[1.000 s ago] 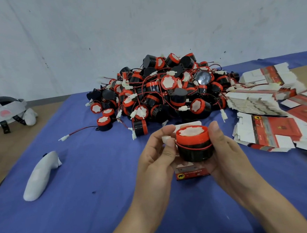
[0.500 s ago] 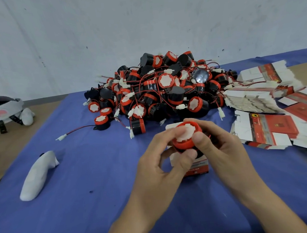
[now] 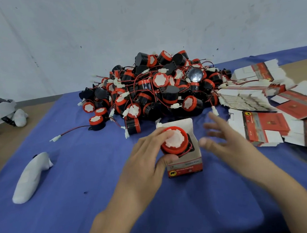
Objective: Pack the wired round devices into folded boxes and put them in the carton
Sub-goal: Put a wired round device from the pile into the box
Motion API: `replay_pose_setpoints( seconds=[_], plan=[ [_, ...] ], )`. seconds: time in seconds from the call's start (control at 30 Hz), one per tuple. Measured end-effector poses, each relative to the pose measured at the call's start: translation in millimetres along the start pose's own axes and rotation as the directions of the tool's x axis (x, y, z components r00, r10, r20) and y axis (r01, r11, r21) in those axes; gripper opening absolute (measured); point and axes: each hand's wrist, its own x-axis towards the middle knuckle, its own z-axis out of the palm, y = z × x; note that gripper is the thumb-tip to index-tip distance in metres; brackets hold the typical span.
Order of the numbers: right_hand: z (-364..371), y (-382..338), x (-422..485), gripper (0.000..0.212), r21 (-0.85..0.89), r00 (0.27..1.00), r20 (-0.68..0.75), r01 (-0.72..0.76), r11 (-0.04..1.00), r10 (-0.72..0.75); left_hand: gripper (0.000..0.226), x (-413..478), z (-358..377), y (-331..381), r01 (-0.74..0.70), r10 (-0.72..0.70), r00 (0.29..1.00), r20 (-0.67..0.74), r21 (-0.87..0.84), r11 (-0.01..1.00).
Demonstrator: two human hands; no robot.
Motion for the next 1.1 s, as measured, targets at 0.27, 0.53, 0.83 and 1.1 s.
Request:
replay_pose_setpoints(
  seconds=[0.27,0.53,0.83,1.1],
  plan=[
    [15.3,17.1,0.0,0.077,-0.057,0.956,0.295,0.008,0.998,0.009,0.043,1.8,13.0,-6.5,-0.195,0.210,0.978,-0.007,0.342,0.919],
    [17.6,18.6,-1.7,0.072,-0.099,0.959,0.283,0.047,0.994,-0.017,0.039,0.6,21.0,-6.6,-0.134,0.167,0.985,-0.045,0.408,0.903],
    [18.8,16.3,-3.4,0.060,-0.070,0.958,0.287,0.003,0.998,0.017,0.031,2.6,22.6,-9.0,-0.218,0.204,0.975,0.085,0.522,0.825],
    [35.8,5.8,-5.0,0.039,0.064,0.982,0.182,-0.063,0.996,0.050,0.033,-0.5,17.0,-7.3,-0.232,0.215,0.972,0.093,0.509,0.829]
  ],
)
